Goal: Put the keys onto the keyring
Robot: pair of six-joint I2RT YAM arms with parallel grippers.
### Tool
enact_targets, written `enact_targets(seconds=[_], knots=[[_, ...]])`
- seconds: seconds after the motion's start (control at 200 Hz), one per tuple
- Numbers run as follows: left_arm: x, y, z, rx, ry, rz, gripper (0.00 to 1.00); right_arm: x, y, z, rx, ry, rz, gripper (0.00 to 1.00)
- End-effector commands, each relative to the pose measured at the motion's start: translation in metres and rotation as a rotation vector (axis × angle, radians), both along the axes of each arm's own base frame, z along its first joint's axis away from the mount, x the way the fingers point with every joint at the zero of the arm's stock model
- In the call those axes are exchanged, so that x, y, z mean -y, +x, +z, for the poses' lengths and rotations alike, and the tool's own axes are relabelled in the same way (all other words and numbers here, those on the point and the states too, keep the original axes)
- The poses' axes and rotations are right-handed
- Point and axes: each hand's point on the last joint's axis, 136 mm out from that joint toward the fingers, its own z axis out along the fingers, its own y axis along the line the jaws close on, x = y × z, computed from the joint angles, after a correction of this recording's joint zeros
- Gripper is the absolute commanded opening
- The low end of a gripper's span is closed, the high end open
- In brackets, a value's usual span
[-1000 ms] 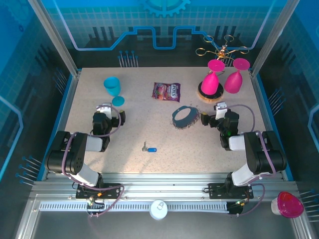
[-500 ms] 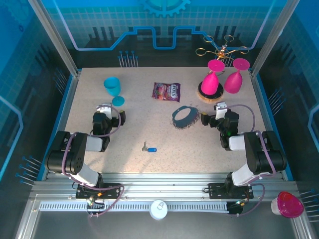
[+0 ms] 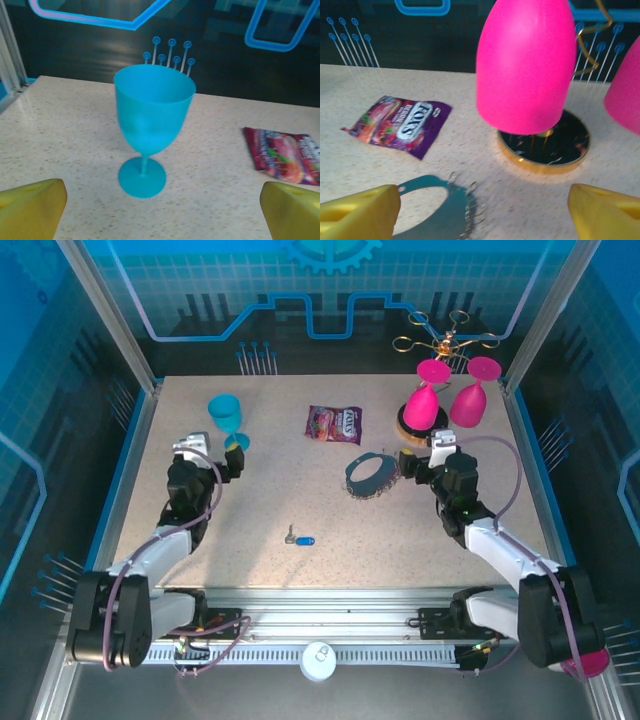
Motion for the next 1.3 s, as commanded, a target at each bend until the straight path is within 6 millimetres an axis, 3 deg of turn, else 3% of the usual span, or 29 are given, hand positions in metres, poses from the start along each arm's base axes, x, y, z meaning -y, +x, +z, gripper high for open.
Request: enact_targets(seconds=[0.0,0.17,0.44,0.61,0.715,0.961,1.296], knots=[[0.027,-0.004,0.002,-0.113,-0.130,-0.105,0.99,-0.003,-0.024,-0.036,-0.262,0.179,-0.096,0.84],[0.082,-0.014,-0.008,-0.240,-0.140,-0.222,0.99,-0.008,-0.052,-0.061,-0.445,0.347,-0.153,0.74],[0.179,-0.030,-0.055,-0.577,-0.062,-0.399,0.89,-0.011,-0.079,-0.067,-0.582,0.351,-0.144,0.66],[0.221,-0.034,-0.072,-0.701,0.057,-0.534,0.80,-0.026,-0.086,-0.065,-0.579,0.392,-0.058,0.63],[0.239,-0.035,-0.078,-0.776,0.151,-0.623,0.73,-0.035,-0.087,-0.065,-0.570,0.407,0.005,0.62],[0.279,-0.013,-0.085,-0.880,0.287,-0.759,0.64,-0.041,-0.095,-0.052,-0.555,0.403,0.061,0.62],[0.303,0.013,-0.111,-1.013,0.338,-0.747,0.56,-0.030,-0.108,-0.051,-0.520,0.402,0.024,0.62]])
